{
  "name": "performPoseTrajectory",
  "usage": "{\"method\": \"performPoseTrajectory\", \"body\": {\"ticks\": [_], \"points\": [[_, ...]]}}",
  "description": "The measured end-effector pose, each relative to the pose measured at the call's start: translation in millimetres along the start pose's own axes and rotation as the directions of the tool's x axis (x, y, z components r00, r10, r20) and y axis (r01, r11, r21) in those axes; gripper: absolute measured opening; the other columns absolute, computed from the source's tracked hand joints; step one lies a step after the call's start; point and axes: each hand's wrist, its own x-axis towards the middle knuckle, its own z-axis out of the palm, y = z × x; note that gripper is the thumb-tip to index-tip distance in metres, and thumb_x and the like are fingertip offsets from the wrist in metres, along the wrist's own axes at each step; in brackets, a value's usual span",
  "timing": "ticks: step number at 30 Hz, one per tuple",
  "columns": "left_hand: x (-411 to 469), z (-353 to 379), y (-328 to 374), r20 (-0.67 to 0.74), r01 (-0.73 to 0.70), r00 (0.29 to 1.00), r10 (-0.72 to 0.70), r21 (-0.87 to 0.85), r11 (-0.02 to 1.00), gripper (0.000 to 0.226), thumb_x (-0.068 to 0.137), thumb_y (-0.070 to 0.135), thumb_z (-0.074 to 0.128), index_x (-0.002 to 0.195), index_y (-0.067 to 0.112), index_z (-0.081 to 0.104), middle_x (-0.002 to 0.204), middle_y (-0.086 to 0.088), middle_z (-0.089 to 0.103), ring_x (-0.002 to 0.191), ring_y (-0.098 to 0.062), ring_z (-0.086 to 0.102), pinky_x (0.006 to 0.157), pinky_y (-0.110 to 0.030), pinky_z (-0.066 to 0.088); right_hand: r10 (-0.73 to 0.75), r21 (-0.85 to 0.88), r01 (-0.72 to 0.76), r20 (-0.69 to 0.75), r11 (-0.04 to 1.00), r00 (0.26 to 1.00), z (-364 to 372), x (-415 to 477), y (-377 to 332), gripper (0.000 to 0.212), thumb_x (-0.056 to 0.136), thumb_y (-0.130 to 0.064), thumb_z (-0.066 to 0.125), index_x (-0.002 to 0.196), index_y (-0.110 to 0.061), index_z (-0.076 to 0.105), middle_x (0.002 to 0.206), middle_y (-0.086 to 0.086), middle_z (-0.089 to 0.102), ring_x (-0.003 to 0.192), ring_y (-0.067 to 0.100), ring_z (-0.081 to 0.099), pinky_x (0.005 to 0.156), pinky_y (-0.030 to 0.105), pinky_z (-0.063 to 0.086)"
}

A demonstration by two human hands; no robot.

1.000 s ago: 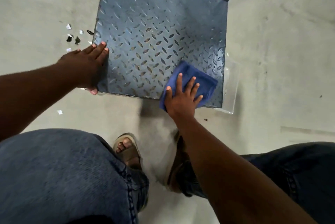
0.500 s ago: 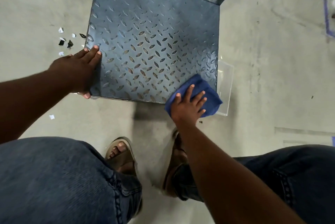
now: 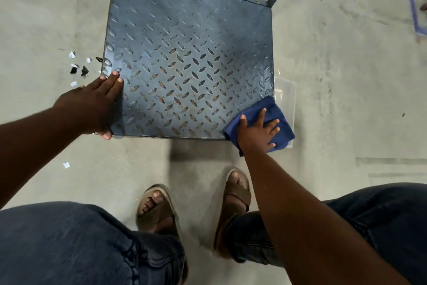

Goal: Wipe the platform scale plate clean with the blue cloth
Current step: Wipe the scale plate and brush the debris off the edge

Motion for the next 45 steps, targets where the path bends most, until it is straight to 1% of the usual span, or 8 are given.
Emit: {"method": "performPoseTrajectory", "body": {"ticks": [4,7,14,19,23,35,41,45], "points": [[4,10,-4,-0.022,-0.001,1.000,0.001,-0.010,1.000,0.166,0.061,0.063,0.095,0.165,0.007,-0.022,0.175,-0.012,-0.026,0.167,-0.030,-0.005,0.128,-0.048,0.032,0.101,0.024,-0.100,-0.041,0.995,0.994,-9,22,-7,0.081,0.097,-0.074,0.036,0.162,-0.044,-0.001,0.171,0.013,0.004,0.158,0.036,0.005,0.122,0.068,0.009],[7,12,-5,-0.034,-0.015,0.999,0.014,-0.049,0.999,0.167,0.059,0.062,0.096,0.166,0.008,-0.020,0.176,-0.010,-0.025,0.167,-0.030,-0.003,0.128,-0.049,0.033,0.024,-0.031,-0.026,-0.055,0.999,0.998,-17,43,-10,0.082,0.097,-0.075,0.032,0.162,-0.040,-0.003,0.162,0.020,0.025,0.148,0.044,0.027,0.120,0.063,0.022],[19,34,-18,-0.121,-0.059,0.991,0.050,-0.067,0.996,0.174,0.051,0.064,0.098,0.166,0.011,-0.022,0.171,-0.006,-0.029,0.166,-0.029,0.002,0.126,-0.050,0.036,-0.246,-0.195,0.231,-0.056,0.953,0.968,-19,100,-67,0.079,0.100,-0.072,0.020,0.165,-0.031,-0.003,0.171,0.020,-0.009,0.159,0.037,-0.005,0.127,0.057,0.000],[28,52,-20,-0.206,-0.067,0.977,0.045,-0.099,0.993,0.172,0.047,0.043,0.103,0.165,0.017,-0.019,0.178,-0.014,-0.004,0.163,-0.039,0.018,0.123,-0.061,0.038,-0.344,-0.226,0.306,-0.153,0.925,0.927,0,78,-46,0.076,0.103,-0.065,0.018,0.166,-0.025,0.002,0.172,0.016,-0.005,0.160,0.032,-0.003,0.128,0.055,0.001],[12,20,0,-0.115,-0.018,0.993,0.012,-0.059,0.998,0.169,0.057,0.052,0.099,0.158,0.007,-0.029,0.168,-0.012,-0.032,0.166,-0.029,0.002,0.128,-0.043,0.033,-0.301,-0.199,0.261,-0.210,0.945,0.930,29,19,-17,0.077,0.102,-0.066,0.013,0.166,-0.024,0.003,0.173,0.013,-0.001,0.160,0.030,0.000,0.129,0.054,0.002],[8,15,-3,-0.115,-0.011,0.993,-0.001,-0.099,0.995,0.169,0.054,0.052,0.101,0.164,0.012,-0.021,0.174,-0.005,-0.026,0.167,-0.024,0.005,0.126,-0.039,0.035,-0.381,-0.241,0.345,-0.119,0.907,0.917,-1,90,-90,0.078,0.103,-0.065,0.019,0.166,-0.022,0.001,0.172,0.015,-0.007,0.160,0.030,-0.006,0.128,0.054,-0.003],[6,11,5,-0.111,0.018,0.994,-0.019,-0.015,1.000,0.162,0.069,0.061,0.089,0.155,0.008,-0.037,0.169,-0.008,-0.038,0.166,-0.023,-0.005,0.126,-0.037,0.032,-0.488,-0.294,0.460,-0.024,0.838,0.872,-27,157,-139,0.077,0.102,-0.068,0.017,0.165,-0.028,-0.001,0.172,0.013,-0.009,0.160,0.029,-0.009,0.128,0.054,-0.005],[13,34,-8,-0.176,0.024,0.984,-0.024,-0.002,1.000,0.179,0.026,0.055,0.103,0.168,0.005,0.008,0.178,-0.014,0.004,0.158,-0.033,0.036,0.102,-0.050,0.056,-0.529,-0.314,0.486,-0.065,0.816,0.846,-23,148,-123,0.075,0.103,-0.066,0.015,0.166,-0.027,0.001,0.173,0.013,-0.005,0.160,0.029,-0.005,0.129,0.053,-0.002]]}}
